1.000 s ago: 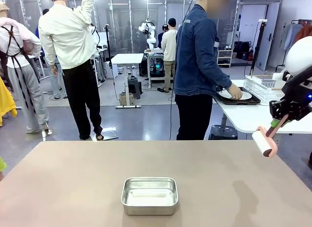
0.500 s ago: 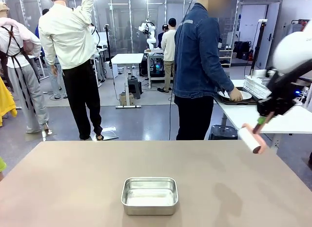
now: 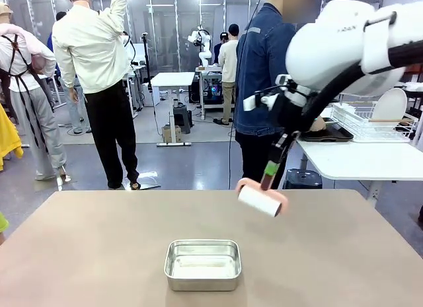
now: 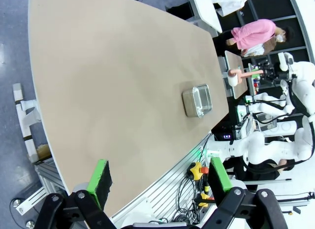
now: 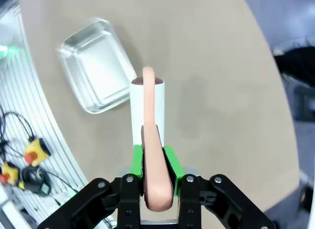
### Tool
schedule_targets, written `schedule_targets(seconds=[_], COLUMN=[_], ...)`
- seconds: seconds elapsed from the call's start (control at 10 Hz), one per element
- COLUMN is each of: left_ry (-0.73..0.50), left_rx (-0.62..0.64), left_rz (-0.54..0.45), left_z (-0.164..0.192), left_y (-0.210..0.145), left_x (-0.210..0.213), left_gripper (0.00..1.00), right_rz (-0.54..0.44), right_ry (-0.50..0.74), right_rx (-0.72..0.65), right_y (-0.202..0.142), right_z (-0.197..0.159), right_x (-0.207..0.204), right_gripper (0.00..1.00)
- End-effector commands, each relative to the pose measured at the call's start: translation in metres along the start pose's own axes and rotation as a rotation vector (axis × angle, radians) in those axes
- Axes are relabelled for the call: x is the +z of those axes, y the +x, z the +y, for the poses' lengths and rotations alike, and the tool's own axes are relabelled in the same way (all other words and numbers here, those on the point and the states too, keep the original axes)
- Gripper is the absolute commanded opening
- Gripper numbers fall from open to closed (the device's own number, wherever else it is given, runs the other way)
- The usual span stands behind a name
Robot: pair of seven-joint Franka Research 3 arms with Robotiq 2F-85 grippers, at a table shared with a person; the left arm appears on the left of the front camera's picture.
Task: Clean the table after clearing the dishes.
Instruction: Place the Lint Roller back on top of the Airtight Container.
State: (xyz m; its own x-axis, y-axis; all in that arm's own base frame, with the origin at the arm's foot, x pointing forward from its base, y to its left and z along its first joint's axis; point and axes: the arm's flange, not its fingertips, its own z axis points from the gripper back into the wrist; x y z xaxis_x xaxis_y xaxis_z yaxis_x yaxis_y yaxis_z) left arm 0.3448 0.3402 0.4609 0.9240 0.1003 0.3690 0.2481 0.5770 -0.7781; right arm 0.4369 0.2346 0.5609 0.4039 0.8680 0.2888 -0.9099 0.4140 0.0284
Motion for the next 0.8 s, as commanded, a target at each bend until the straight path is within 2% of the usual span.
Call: schedule_targets(seconds=[0.0, 0.2, 0.3, 0.4, 0.5, 0.7], left_ry=[0.011, 0.011, 0.011, 0.011, 0.011, 0.011], left_rx=[0.012, 0.012, 0.012, 0.012, 0.012, 0.012], left_rz=[-0.005, -0.005, -0.005, -0.005, -0.005, -0.005], left_z=[-0.004, -0.004, -0.004, -0.004, -0.004, -0.004], left_y=[-0.001, -0.001, -0.001, -0.001, -0.001, -0.001], left_x=[0.002, 0.002, 0.002, 0.002, 0.002, 0.002], left_gripper=[1.0, 1.0, 1.0, 1.0, 1.0, 1.0], right_rz=[0.069, 0.075, 0.107, 0.09, 0.087, 0.087], right_ry=[0.094, 0.142, 0.14, 0.13, 0.145, 0.145], right_rx=[0.246, 0.414, 0.422, 0.384, 0.386, 0.386], right_y=[0.017, 0.046, 0.057, 0.06, 0.048, 0.048], right_z=[0.022, 0.056, 0.063, 0.06, 0.072, 0.072], right_x=[-0.01, -0.026, -0.034, -0.034, -0.035, -0.035], right_gripper=[0.22, 0.22, 0.22, 0.22, 0.22, 0.22])
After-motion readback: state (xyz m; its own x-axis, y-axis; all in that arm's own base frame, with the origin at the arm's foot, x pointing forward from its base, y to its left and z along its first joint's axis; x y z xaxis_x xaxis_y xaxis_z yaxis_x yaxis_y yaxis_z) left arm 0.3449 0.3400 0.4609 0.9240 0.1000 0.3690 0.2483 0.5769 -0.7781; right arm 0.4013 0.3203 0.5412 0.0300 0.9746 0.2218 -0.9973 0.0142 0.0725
